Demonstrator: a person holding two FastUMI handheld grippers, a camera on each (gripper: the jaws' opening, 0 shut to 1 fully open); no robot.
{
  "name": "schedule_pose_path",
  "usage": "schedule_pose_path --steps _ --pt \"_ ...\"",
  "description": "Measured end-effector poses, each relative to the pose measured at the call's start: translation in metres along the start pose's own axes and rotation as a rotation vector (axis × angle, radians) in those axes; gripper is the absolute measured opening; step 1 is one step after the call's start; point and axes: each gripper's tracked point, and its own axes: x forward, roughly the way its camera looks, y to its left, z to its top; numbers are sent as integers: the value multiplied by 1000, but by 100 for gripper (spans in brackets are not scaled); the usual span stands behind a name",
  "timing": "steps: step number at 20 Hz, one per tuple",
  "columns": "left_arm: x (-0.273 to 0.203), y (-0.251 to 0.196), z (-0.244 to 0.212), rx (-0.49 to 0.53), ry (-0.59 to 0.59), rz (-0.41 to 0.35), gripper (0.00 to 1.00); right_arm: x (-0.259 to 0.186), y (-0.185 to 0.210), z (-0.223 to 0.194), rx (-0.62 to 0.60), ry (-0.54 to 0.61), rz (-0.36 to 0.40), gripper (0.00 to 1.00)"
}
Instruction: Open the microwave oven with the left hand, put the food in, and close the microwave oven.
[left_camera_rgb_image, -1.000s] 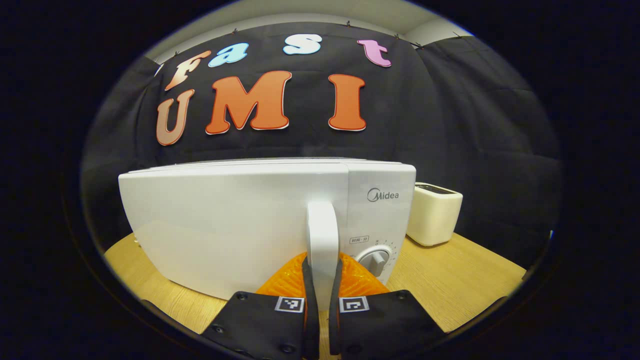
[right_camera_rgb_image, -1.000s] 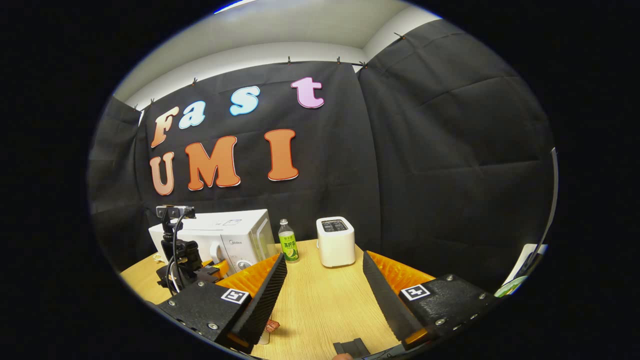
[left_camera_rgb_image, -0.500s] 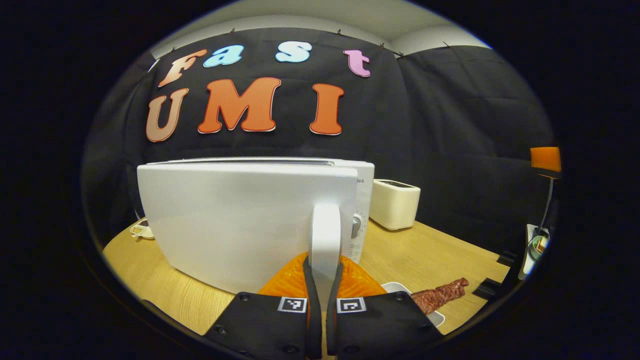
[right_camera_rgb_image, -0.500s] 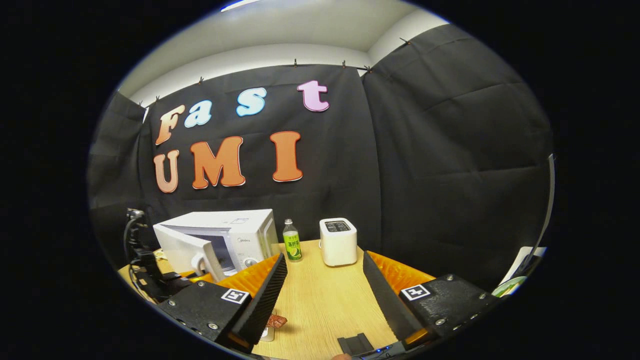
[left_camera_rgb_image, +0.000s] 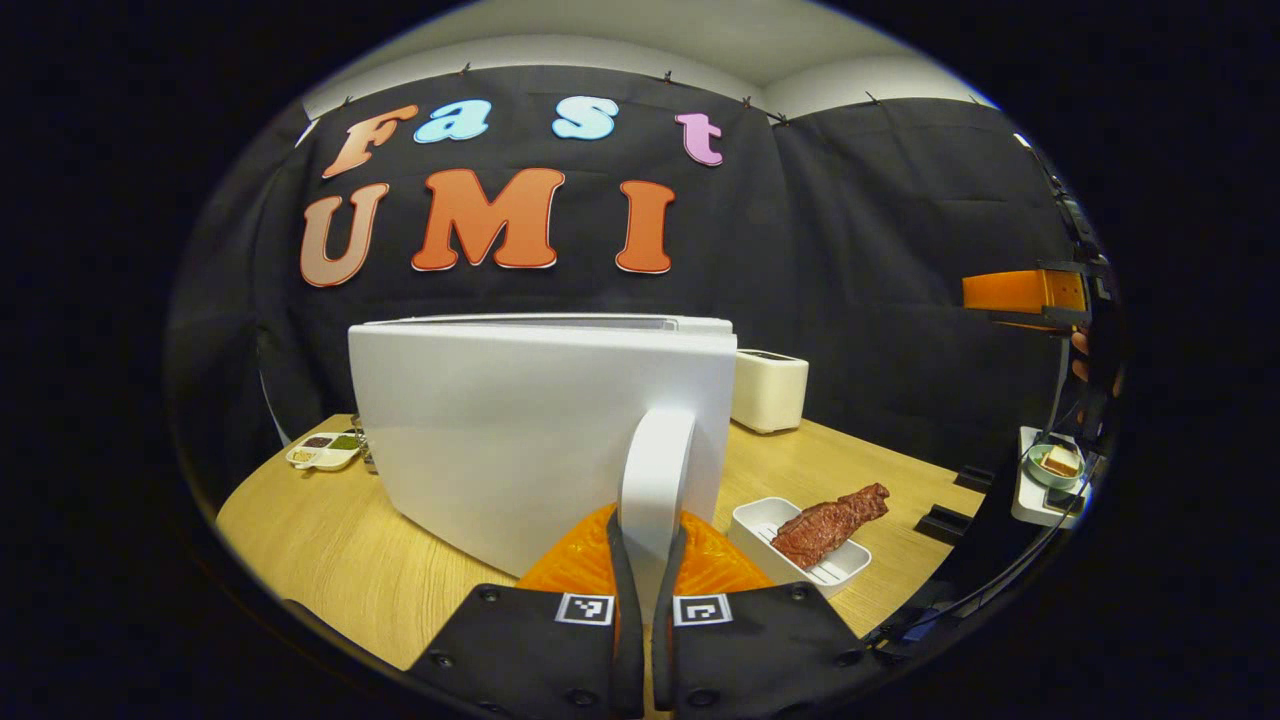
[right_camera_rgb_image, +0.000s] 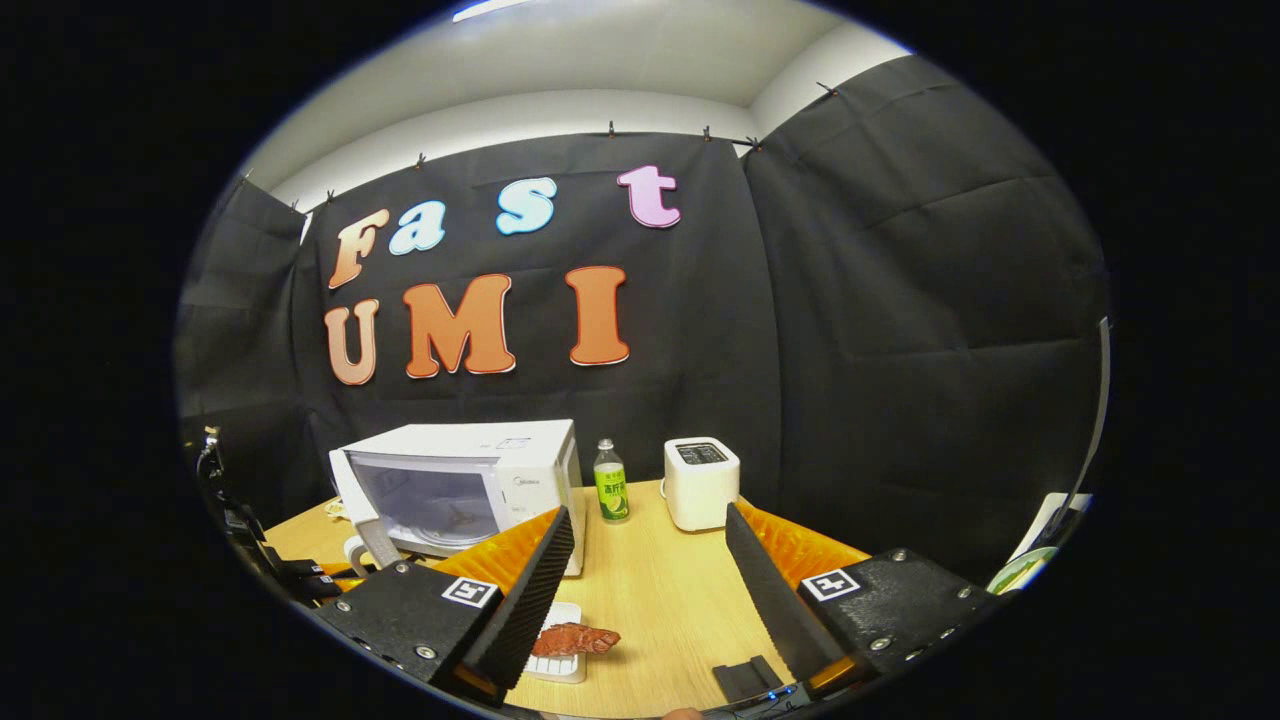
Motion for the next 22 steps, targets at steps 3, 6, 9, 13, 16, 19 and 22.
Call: schedule_pose_path --steps 3,6,9,13,16,19,22 --pt "-33 19 -2 14 -7 21 7 -3 19 -1 -3 2 22 95" --pt "-60 43 -5 14 -10 46 7 -2 40 -3 -3 7 45 95" --pt "-86 72 -7 23 -12 90 7 -1 59 -6 -8 11 68 95" --pt "-120 126 -14 23 -4 215 7 0 81 -14 -13 25 97 95" --pt "-157 169 -18 43 8 311 19 -1 91 -19 -18 34 116 95" --pt "-184 208 -18 5 -2 364 33 4 95 -25 -19 44 117 95" --pt "-202 228 -18 -34 -10 378 53 6 98 -34 -27 59 116 95"
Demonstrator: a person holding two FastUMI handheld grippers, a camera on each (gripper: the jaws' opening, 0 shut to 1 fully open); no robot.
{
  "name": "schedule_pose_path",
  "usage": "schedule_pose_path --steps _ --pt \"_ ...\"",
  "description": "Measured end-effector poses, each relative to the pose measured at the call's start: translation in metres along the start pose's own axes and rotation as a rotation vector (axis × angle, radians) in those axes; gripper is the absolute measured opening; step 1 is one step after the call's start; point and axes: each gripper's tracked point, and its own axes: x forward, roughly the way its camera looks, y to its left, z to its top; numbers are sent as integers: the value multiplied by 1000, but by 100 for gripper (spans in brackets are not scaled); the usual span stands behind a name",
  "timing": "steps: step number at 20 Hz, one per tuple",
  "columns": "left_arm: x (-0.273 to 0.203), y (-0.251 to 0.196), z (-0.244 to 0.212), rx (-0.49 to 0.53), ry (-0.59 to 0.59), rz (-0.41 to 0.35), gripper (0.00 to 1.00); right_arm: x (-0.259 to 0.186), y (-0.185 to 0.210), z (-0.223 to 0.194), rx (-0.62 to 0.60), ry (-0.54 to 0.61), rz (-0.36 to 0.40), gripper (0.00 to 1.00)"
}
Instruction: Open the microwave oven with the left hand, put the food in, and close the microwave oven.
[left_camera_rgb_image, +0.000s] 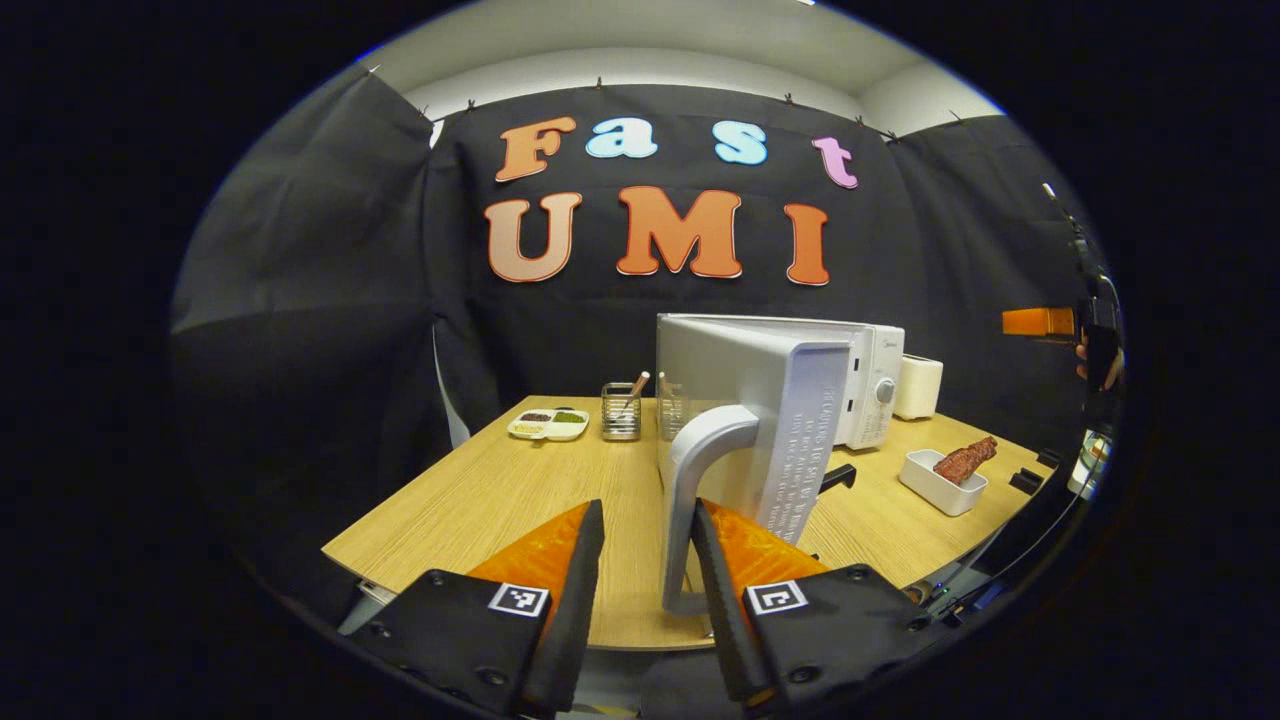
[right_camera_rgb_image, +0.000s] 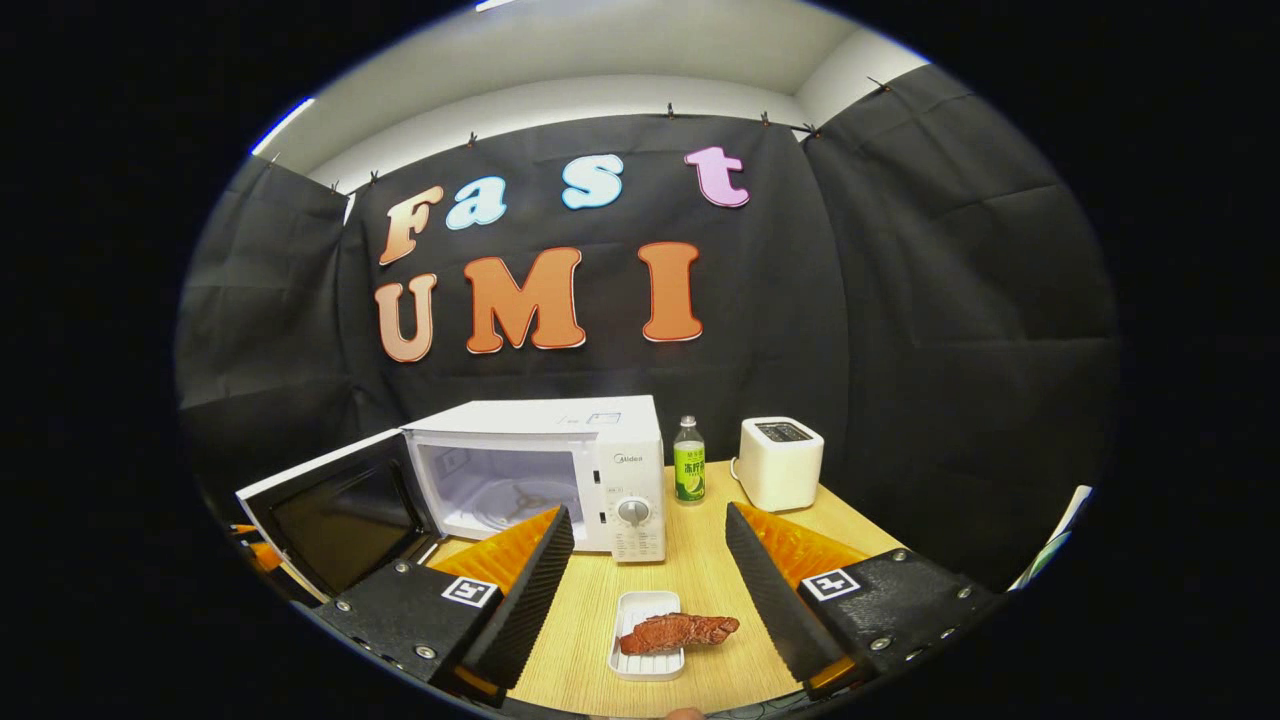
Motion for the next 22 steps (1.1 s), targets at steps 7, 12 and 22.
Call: schedule_pose_path --steps 7,12,22 --pt "-26 38 30 43 -80 94 76 4 -4 -24 0 30 -11 95" --pt "-38 59 53 9 -125 130 100 12 -24 -52 77 73 -46 95" --pt "-28 93 71 -13 -131 189 96 29 -60 -122 477 174 -76 95"
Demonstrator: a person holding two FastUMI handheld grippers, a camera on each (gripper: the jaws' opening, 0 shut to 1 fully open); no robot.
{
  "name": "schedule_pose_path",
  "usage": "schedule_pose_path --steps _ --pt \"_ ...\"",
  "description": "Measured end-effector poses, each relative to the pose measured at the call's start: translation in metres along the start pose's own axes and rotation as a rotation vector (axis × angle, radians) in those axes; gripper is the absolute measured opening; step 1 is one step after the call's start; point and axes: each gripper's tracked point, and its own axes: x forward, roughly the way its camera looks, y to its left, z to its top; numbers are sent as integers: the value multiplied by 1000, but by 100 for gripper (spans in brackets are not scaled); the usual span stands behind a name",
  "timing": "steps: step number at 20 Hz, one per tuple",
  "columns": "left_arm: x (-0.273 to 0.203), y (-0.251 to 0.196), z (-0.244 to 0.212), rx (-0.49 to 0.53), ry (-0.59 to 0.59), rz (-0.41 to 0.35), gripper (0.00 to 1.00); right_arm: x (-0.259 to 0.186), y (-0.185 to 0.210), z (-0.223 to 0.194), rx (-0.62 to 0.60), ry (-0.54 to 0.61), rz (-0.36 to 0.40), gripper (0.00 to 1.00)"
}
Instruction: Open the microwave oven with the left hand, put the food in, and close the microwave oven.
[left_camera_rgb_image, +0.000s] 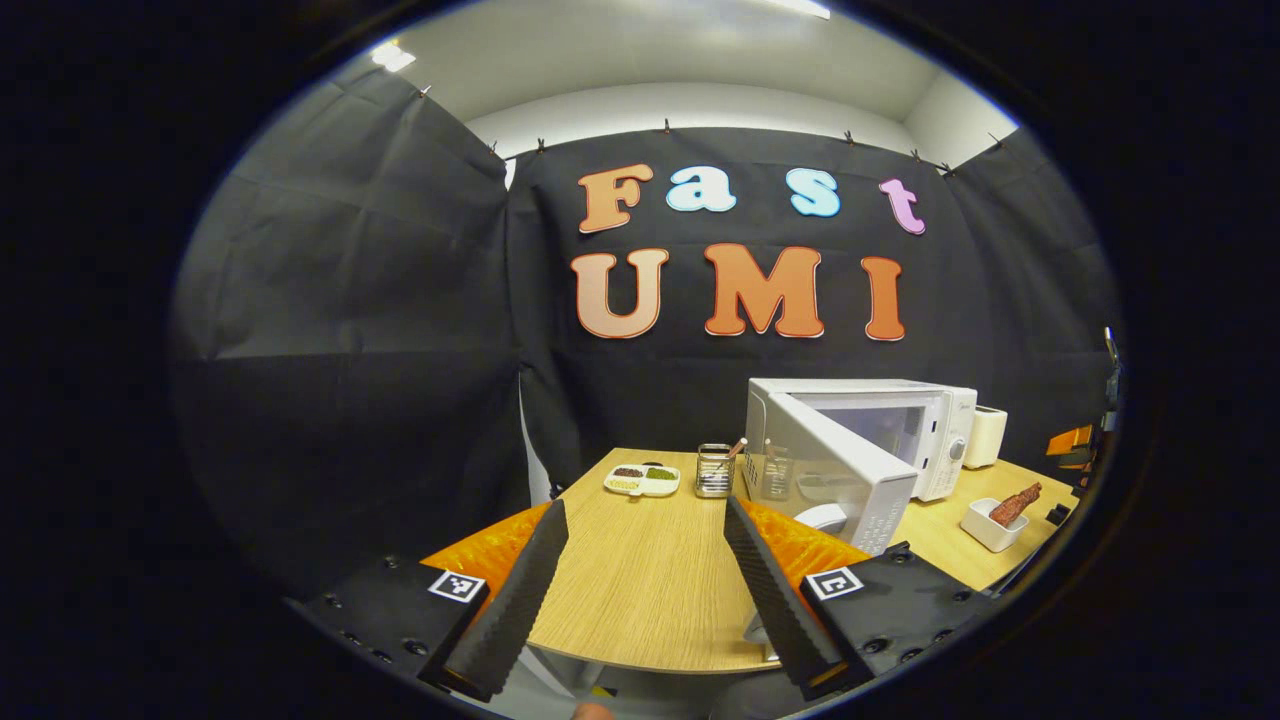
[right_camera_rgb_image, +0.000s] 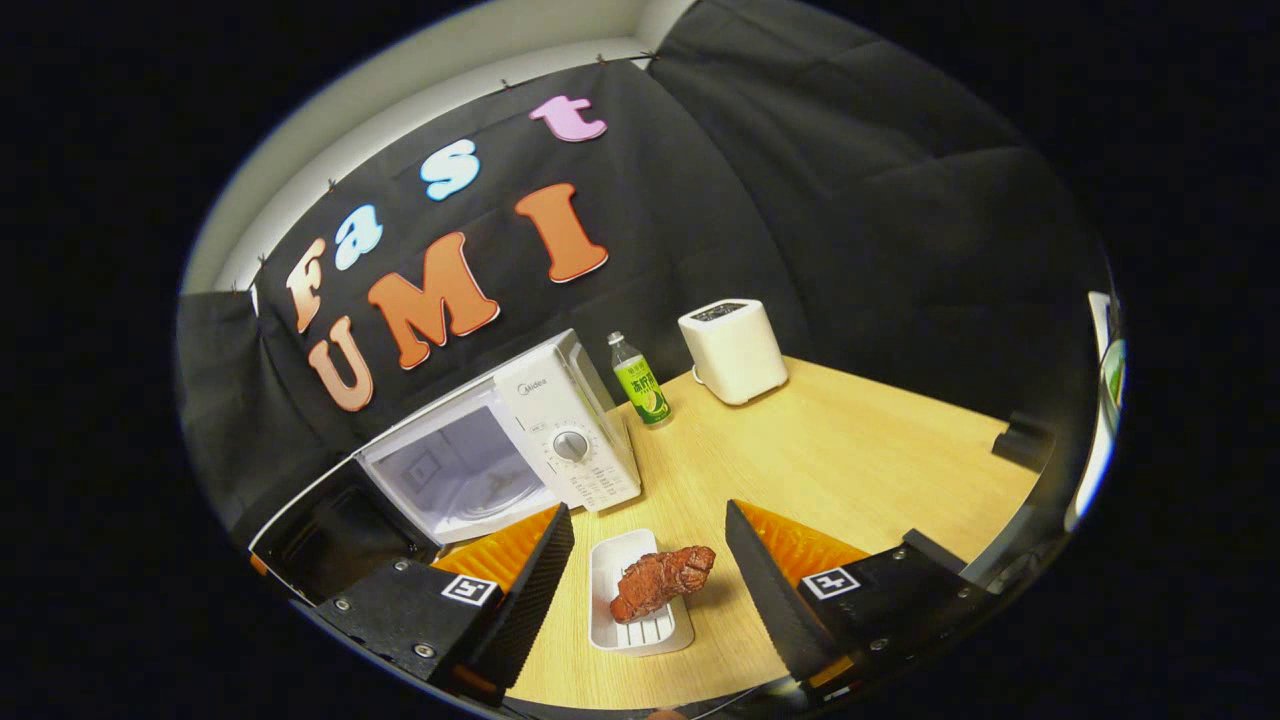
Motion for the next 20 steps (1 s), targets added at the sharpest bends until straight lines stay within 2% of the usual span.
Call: schedule_pose_path --steps 1,2,3,4,6,8,9,11,12,13,14,15,16,19,20 --pt "1 -1 -2 -4 5 -5 100 3 -4 -9 51 19 7 95" --pt "4 -2 -3 -11 10 -9 96 7 -8 -16 99 42 15 95" --pt "5 -2 -3 -13 12 -10 100 9 -10 -23 139 60 22 95" --pt "9 0 -3 -5 16 -2 96 13 -12 -29 171 73 30 94" --pt "15 1 -3 6 16 13 97 20 -13 -42 230 102 55 91" --pt "18 -4 1 4 12 6 100 24 -12 -52 294 124 72 80" --pt "19 -5 3 9 10 5 96 28 -12 -57 319 132 71 76" --pt "24 -3 13 19 -1 16 96 32 -13 -58 348 133 57 68" --pt "28 -2 17 21 -2 18 97 33 -14 -55 354 121 48 57" --pt "30 0 20 21 -3 21 97 35 -16 -53 351 107 35 60" --pt "32 2 23 21 -5 24 96 37 -19 -52 346 101 20 41" --pt "35 2 26 23 -7 28 97 39 -19 -52 356 103 11 34" --pt "37 3 27 23 -11 29 100 36 -17 -51 373 109 15 22" --pt "43 -2 28 19 -5 17 97 40 -13 -49 372 104 20 16" --pt "44 -4 27 14 1 7 96 40 -12 -48 372 103 17 10"
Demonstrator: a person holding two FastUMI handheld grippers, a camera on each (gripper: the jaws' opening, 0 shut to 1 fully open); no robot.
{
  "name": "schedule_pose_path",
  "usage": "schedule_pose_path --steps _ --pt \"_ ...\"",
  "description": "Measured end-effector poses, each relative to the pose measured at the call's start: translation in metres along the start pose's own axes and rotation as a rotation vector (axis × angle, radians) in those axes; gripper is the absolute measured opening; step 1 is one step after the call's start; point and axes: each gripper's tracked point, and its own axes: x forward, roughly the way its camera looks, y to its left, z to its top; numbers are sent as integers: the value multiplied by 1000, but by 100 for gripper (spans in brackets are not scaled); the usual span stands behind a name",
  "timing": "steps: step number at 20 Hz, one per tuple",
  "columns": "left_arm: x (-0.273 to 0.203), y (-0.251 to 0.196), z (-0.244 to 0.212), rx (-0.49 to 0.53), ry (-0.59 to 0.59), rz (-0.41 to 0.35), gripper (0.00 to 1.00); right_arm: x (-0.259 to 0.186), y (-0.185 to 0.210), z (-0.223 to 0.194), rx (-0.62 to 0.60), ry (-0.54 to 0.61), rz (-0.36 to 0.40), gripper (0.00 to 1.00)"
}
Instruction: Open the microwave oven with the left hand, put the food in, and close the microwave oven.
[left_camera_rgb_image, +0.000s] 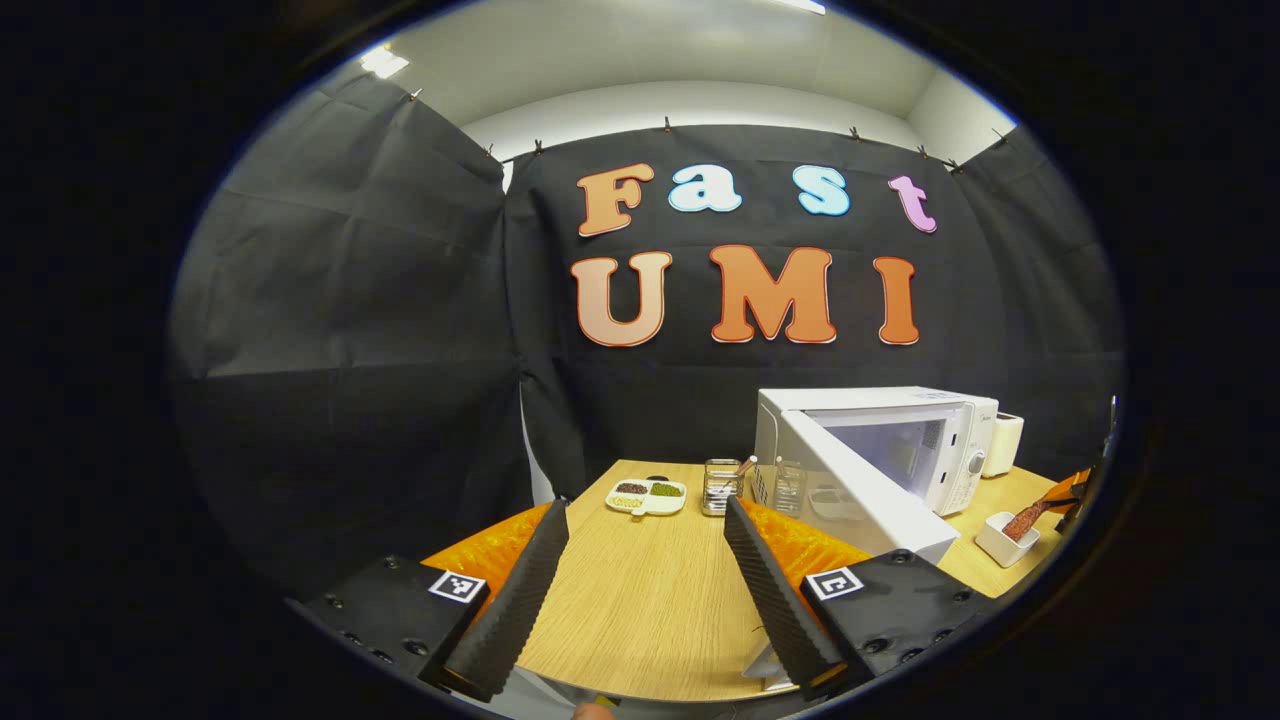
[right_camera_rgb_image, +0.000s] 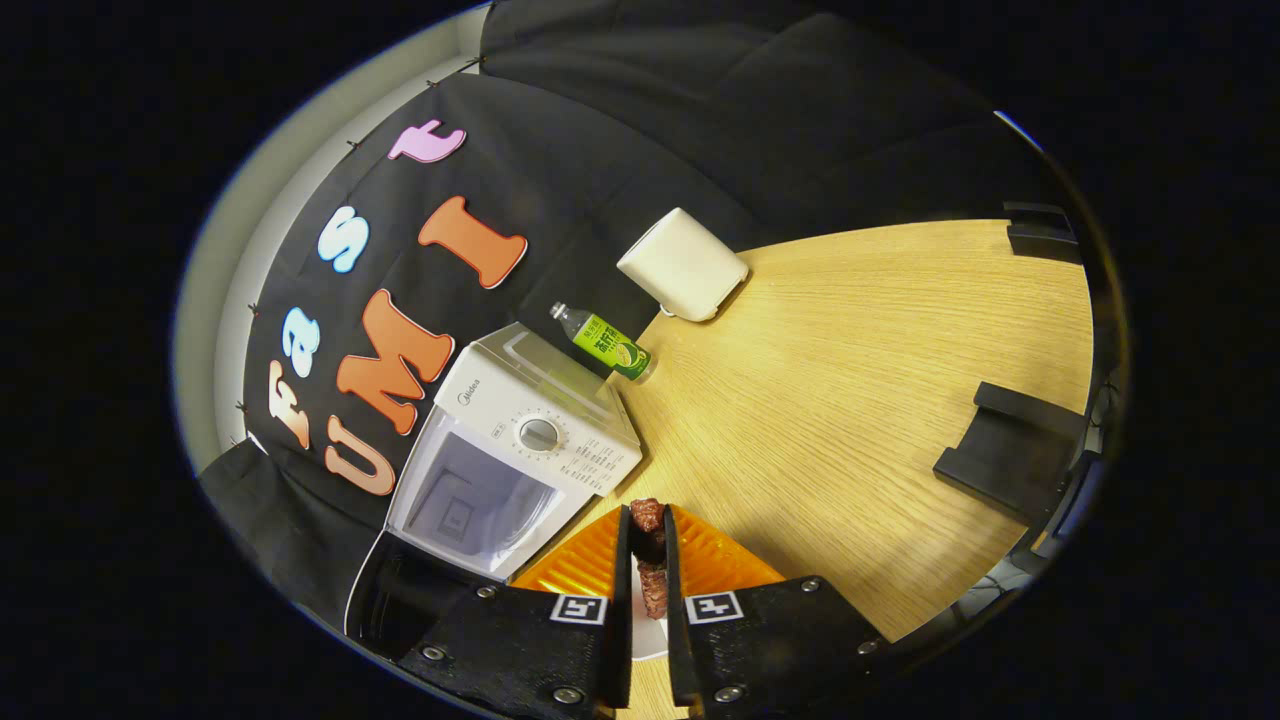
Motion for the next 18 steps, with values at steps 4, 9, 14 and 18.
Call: schedule_pose_path --steps 4,9,14,18 --pt "-1 0 -7 -17 14 -12 100 -2 9 10 4 -45 -11 13" --pt "-8 4 -3 -7 6 -14 97 -8 44 31 -21 -110 35 13" --pt "-11 8 -6 -9 10 -20 96 -13 115 28 -49 -122 136 12" --pt "-13 22 -10 -15 19 -2 97 -6 170 5 -2 -105 214 13"
